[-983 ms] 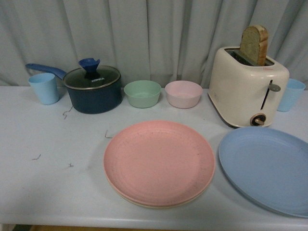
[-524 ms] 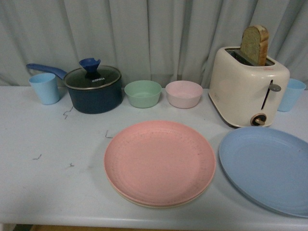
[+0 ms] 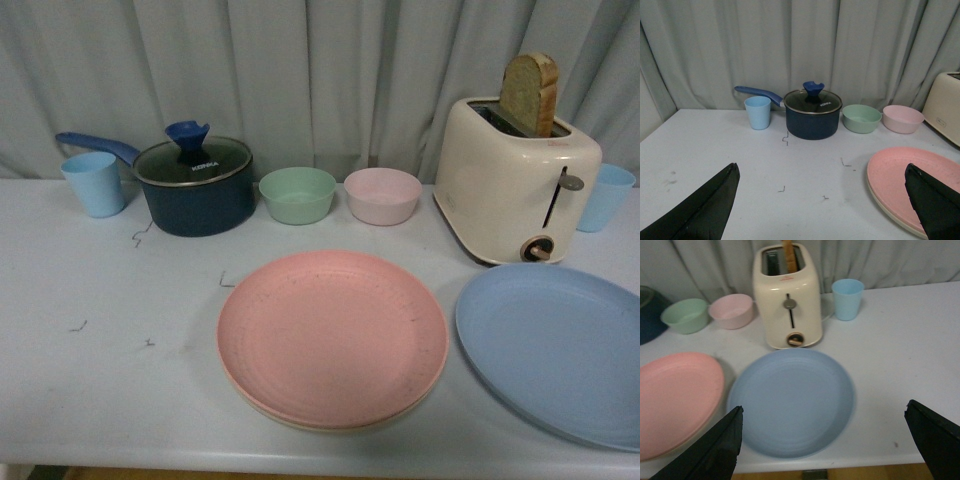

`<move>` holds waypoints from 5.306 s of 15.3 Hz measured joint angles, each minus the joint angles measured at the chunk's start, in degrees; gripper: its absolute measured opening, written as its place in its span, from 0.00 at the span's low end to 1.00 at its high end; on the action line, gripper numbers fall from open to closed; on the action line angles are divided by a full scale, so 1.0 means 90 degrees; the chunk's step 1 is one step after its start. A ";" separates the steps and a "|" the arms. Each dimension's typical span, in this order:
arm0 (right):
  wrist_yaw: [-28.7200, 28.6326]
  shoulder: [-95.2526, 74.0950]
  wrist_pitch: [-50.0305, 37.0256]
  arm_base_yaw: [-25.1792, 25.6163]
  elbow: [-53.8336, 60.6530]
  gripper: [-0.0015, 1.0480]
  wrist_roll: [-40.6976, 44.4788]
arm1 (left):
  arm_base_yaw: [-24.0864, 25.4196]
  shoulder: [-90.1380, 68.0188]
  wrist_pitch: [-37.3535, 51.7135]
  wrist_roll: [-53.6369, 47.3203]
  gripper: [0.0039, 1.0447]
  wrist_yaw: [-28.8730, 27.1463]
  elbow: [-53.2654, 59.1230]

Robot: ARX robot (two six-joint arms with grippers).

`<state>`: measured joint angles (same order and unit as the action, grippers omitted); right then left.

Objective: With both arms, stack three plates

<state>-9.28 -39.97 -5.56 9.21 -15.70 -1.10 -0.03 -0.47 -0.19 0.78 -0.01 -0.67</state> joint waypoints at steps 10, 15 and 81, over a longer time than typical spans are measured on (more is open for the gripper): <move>-0.0515 -0.5226 -0.0549 0.1154 -0.2535 0.94 0.1049 | -0.0002 0.0000 -0.0002 0.0002 0.94 0.0000 0.0000; -0.0022 -0.8818 -0.1056 0.0821 -0.4303 0.94 0.0884 | -0.0002 0.0000 0.0000 0.0002 0.94 0.0000 0.0000; 0.1353 -0.3007 -0.5984 -0.1353 0.1188 0.02 0.0085 | 0.0007 0.0000 0.0000 0.0002 0.94 0.0000 0.0002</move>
<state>2.90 -67.02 -59.42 -2.96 -5.02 -0.34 0.03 -0.47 -0.19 0.80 -0.01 -0.64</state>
